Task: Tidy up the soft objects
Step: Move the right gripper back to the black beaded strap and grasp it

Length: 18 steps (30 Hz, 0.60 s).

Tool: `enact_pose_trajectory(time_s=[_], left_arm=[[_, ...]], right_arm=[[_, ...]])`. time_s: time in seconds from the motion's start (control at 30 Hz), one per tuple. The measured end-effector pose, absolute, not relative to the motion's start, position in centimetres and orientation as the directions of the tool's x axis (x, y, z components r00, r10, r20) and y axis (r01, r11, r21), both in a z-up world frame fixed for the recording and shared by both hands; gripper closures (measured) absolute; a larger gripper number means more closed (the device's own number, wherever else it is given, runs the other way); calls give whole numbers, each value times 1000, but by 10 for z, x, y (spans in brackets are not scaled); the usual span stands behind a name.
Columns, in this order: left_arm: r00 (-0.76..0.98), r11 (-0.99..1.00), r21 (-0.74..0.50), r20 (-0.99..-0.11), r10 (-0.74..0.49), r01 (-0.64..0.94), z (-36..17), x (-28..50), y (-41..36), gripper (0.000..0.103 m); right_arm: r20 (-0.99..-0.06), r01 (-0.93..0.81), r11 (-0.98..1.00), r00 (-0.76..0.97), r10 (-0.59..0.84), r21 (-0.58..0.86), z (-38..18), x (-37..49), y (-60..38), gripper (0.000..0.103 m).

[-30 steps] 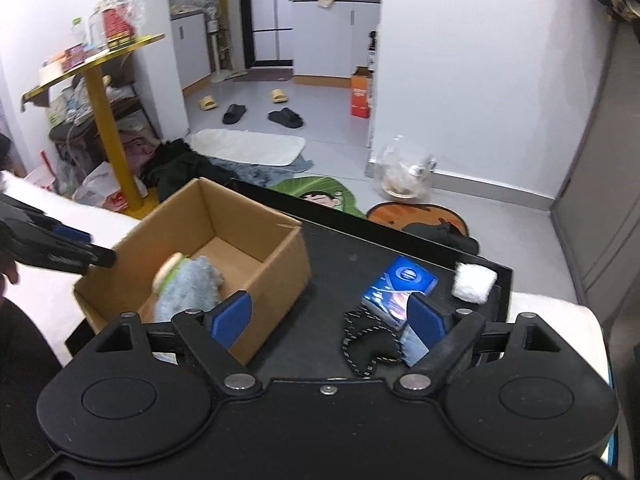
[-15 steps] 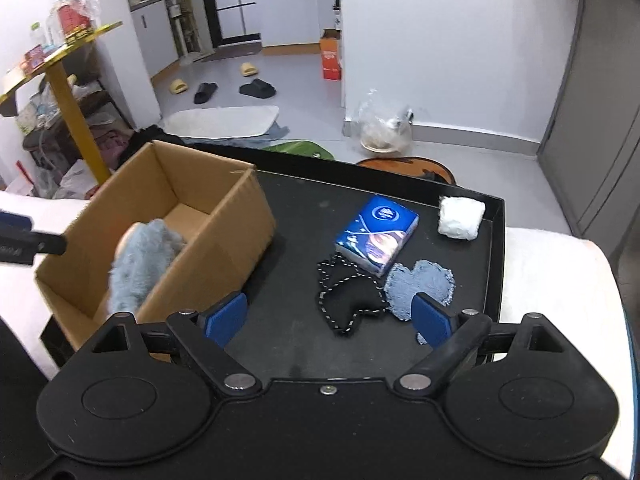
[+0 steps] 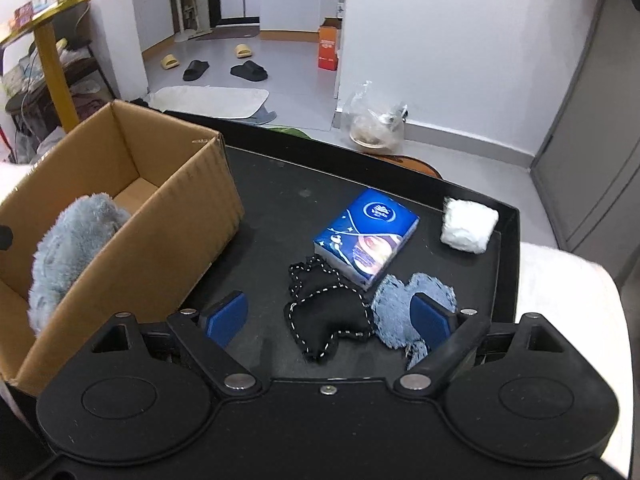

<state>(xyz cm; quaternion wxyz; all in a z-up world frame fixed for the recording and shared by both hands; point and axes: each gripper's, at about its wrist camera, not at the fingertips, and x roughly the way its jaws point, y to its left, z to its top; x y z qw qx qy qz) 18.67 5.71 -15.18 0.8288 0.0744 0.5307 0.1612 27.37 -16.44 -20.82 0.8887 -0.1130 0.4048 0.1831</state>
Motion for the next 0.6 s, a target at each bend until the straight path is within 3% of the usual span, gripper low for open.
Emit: enact_pose_trajectory(time_s=[0.33, 0.4, 0.53, 0.6], left_arm=[[343, 920, 343, -855, 390, -191, -157, 195, 48, 37], [339, 917, 351, -853, 398, -191, -157, 196, 46, 38], [332, 912, 361, -850, 408, -197, -158, 197, 45, 37], [332, 909, 368, -847, 415, -196, -158, 198, 44, 38]], right_arm=[[-760, -479, 863, 618, 202, -160, -230, 279, -152, 24], [-774, -490, 857, 601, 199, -159, -236, 283, -151, 34], [-771, -513, 839, 604, 200, -184, -241, 281, -149, 36], [-778, -523, 837, 590, 218, -162, -240, 280, -150, 47]])
